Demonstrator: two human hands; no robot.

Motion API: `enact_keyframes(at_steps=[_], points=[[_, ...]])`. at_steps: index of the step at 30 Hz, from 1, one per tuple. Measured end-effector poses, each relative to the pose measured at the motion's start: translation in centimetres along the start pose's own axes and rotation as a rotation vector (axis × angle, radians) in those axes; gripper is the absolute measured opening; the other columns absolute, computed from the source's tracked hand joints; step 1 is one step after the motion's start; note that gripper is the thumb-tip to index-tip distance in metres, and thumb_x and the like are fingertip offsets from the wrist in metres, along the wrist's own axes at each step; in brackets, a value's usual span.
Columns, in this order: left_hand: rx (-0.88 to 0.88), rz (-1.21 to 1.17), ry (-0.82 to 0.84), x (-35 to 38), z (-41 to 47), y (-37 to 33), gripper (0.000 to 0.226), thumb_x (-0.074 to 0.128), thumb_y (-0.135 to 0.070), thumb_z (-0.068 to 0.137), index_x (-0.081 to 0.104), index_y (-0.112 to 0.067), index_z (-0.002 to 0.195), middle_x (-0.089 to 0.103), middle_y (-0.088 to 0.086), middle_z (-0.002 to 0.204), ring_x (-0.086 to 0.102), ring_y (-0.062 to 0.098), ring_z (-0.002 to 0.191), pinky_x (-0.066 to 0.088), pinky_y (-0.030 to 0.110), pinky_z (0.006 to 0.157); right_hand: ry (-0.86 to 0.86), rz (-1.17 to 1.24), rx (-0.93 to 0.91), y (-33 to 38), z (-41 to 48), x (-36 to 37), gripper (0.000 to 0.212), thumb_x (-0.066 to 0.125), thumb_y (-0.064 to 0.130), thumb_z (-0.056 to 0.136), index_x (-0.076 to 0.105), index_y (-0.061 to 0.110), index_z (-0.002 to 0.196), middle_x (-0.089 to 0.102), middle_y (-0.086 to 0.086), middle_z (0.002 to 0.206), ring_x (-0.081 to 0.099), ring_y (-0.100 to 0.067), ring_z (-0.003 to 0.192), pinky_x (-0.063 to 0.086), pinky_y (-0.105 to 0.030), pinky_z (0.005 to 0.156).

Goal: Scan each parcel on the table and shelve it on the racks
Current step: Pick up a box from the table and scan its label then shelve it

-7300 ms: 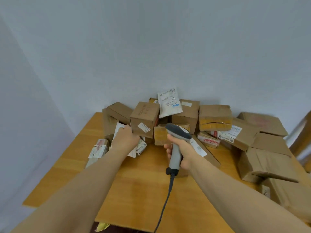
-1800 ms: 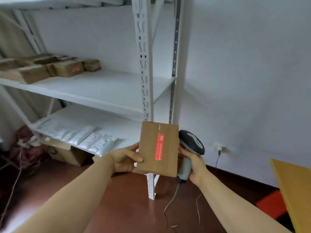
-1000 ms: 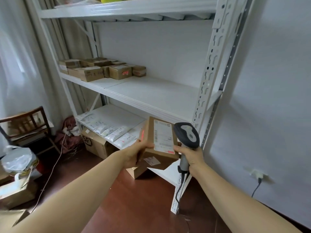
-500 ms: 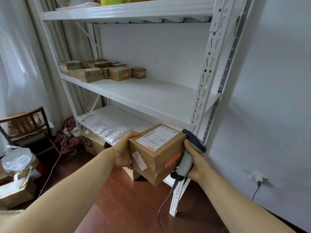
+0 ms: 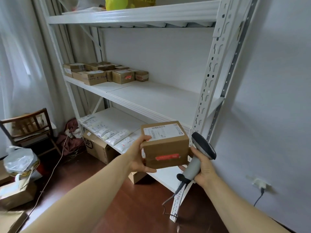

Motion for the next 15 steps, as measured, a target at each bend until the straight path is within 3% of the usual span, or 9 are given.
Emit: enact_keyframes(at_steps=[4, 7, 10, 12, 15], points=[[0.015, 0.163, 0.054, -2.8, -0.7, -2.4, 0.071, 0.079, -0.038, 0.041, 0.062, -0.015, 0.106, 0.061, 0.016, 0.102, 0.056, 0.039, 0.102, 0.042, 0.061, 0.095, 0.047, -0.067, 0.080, 1.4, 0.9, -0.8, 0.046, 0.083, 0.036, 0.062, 0.067, 0.014, 0.099, 0.065, -0.011, 0.117, 0.062, -0.035, 0.096, 0.053, -0.048, 0.076], [0.016, 0.276, 0.039, -3.4, -1.1, -3.6, 0.069, 0.078, -0.037, 0.039, 0.060, -0.016, 0.102, 0.059, 0.013, 0.097, 0.054, 0.036, 0.098, 0.044, 0.056, 0.089, 0.170, -0.130, 0.124, 1.4, 1.2, 0.0, 0.080, 0.098, 0.043, 0.033, 0.065, 0.011, 0.099, 0.070, -0.014, 0.110, 0.067, -0.036, 0.087, 0.051, -0.059, 0.084], [-0.011, 0.328, 0.013, -3.7, -0.8, -4.5, 0.070, 0.078, -0.039, 0.039, 0.060, -0.017, 0.103, 0.061, 0.012, 0.095, 0.054, 0.034, 0.097, 0.044, 0.050, 0.086, 0.231, -0.154, 0.174, 0.2, 1.2, 1.1, 0.091, 0.099, 0.040, 0.019, 0.070, 0.008, 0.099, 0.073, -0.013, 0.096, 0.067, -0.032, 0.078, 0.049, -0.062, 0.087], [-0.034, 0.325, -0.028, -3.8, -0.7, -4.9, 0.069, 0.079, -0.040, 0.040, 0.060, -0.017, 0.102, 0.062, 0.011, 0.095, 0.055, 0.032, 0.098, 0.043, 0.047, 0.087, 0.199, -0.135, 0.190, -0.6, 1.2, 1.9, 0.088, 0.099, 0.039, 0.024, 0.071, 0.008, 0.102, 0.072, -0.012, 0.092, 0.067, -0.031, 0.078, 0.051, -0.060, 0.081], [-0.009, 0.224, -0.135, -3.6, -0.3, -5.3, 0.064, 0.077, -0.049, 0.053, 0.059, -0.019, 0.106, 0.062, 0.007, 0.101, 0.055, 0.029, 0.102, 0.043, 0.044, 0.083, 0.115, -0.086, 0.180, -1.4, 1.7, 3.3, 0.068, 0.085, 0.037, 0.057, 0.065, 0.009, 0.116, 0.070, -0.011, 0.090, 0.064, -0.030, 0.085, 0.052, -0.056, 0.082]])
Point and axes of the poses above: each hand's wrist, its own z-axis towards the middle knuckle, its own x-axis out of the palm, y = z × x, the point moved 1 cm from there along z, towards the middle knuckle
